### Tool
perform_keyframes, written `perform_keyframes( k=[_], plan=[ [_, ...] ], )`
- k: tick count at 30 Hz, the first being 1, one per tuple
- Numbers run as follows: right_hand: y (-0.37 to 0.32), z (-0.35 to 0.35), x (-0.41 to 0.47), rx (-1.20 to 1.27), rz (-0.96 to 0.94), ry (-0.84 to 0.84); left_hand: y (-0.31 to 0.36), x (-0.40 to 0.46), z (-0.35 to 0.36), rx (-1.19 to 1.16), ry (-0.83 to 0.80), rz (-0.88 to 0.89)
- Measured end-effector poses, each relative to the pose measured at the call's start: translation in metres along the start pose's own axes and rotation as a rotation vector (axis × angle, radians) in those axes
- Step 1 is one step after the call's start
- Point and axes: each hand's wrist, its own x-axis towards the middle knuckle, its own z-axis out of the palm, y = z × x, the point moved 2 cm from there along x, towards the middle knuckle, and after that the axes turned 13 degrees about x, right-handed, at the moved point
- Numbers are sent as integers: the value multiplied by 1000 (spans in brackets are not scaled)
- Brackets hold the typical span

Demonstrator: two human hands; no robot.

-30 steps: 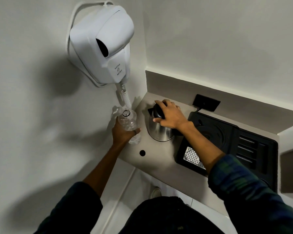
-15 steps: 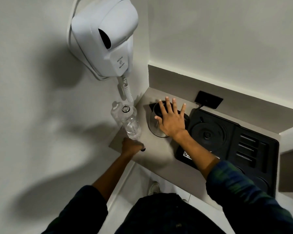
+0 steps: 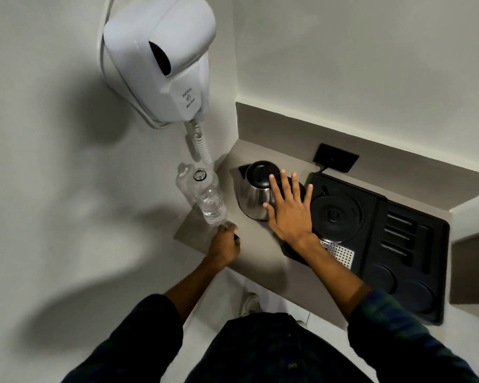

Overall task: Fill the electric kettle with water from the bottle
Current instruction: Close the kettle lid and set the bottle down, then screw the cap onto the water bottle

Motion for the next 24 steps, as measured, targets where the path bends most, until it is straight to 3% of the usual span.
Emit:
perform_keyframes(
  k=[4,9,10,12,14,16,21,24],
  plan=[
    [1,-2,-2,15,0,-9,17,-10,-18,-98,73,88],
    [1,-3,-2,37,1,-15,23,-34,-72,-883,112,-12],
    [1,-4,-2,48,1,-12,21,-38,-85,-1003,163,-31],
    [1,-5,-2,65,4,-8,13,-42,-111,-1072,413,-69],
    [0,-5,-2,63,5,-7,1,-45,-137,-944,698,-111],
    [-1,-6,-2,58,8,-11,-9,-41,-153,-751,830,-137],
    [0,-8,-3,61,2,-18,-17,-17,-168,-249,687,-70],
    [1,-9,-3,59,4,-33,-20,-13,-170,-166,643,-88]
  ],
)
